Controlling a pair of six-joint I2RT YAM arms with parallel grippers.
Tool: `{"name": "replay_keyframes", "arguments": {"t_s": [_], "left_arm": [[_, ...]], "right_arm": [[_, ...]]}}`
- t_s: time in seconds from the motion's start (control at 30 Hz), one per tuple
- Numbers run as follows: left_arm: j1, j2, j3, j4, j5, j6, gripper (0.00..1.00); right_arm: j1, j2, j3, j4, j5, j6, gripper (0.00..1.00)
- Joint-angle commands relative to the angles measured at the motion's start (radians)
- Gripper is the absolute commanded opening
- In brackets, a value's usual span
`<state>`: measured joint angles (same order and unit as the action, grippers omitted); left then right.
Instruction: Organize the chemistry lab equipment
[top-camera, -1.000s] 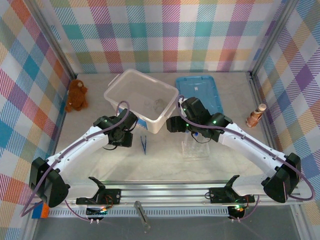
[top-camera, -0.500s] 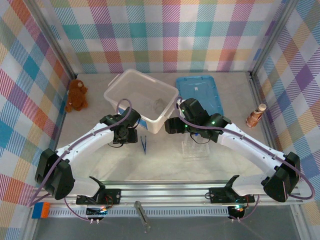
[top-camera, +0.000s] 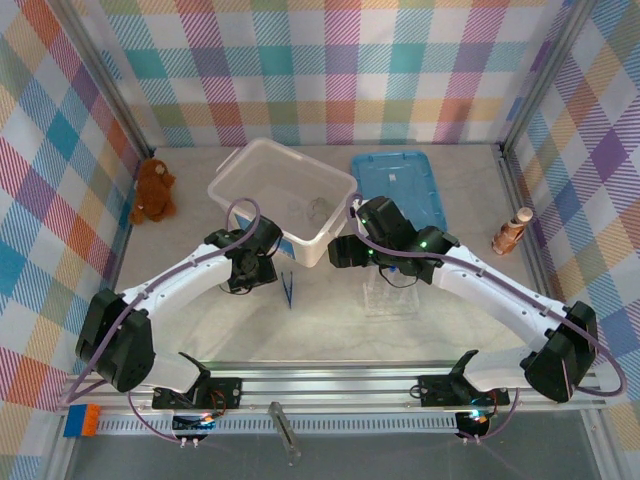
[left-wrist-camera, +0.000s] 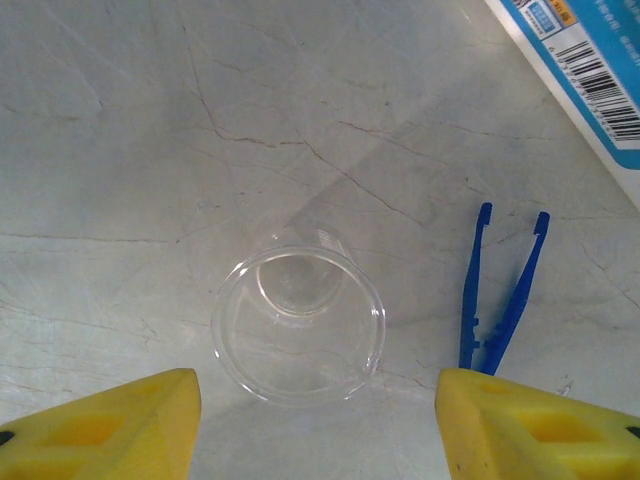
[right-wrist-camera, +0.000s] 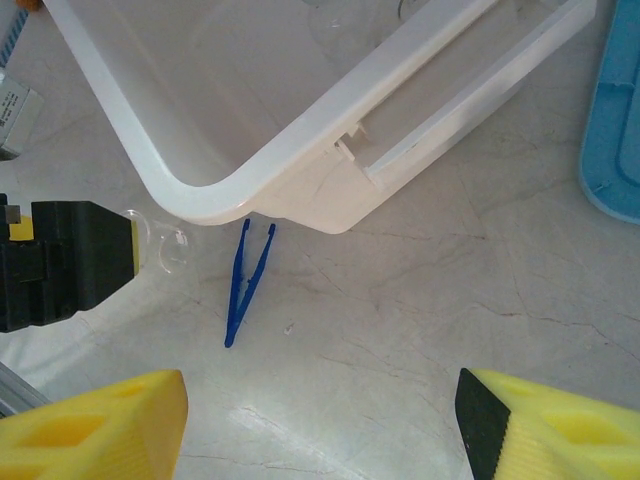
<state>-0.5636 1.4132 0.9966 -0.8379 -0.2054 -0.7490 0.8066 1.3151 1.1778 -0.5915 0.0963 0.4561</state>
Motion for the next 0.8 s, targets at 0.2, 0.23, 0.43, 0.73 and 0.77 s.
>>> {"name": "replay_keyframes", "arguments": {"t_s": [0.2, 0.23, 0.43, 0.73, 0.77], "left_arm": [[0.037, 0.025, -0.048, 0.055, 0.037, -0.054, 0.63], [0.039, 0.029, -0.050, 0.062, 0.040, -0.054, 0.63], [0.048, 0.061, -0.061, 0.091, 0.070, -0.060, 0.63], [0.062, 0.066, -0.069, 0.100, 0.064, -0.056, 0.56], [0.063, 0.066, -0.067, 0.100, 0.063, -0.054, 0.56]], "right_arm": [[0.005, 0.019, 0.001, 0.018, 0.008, 0.000, 0.72], [0.006, 0.021, 0.000, 0.019, 0.009, 0.000, 0.72], [0.006, 0.033, 0.009, 0.020, 0.007, -0.002, 0.72], [0.004, 0.038, 0.013, 0.015, 0.010, -0.006, 0.73], [0.005, 0.038, 0.013, 0.018, 0.010, -0.005, 0.73]]}}
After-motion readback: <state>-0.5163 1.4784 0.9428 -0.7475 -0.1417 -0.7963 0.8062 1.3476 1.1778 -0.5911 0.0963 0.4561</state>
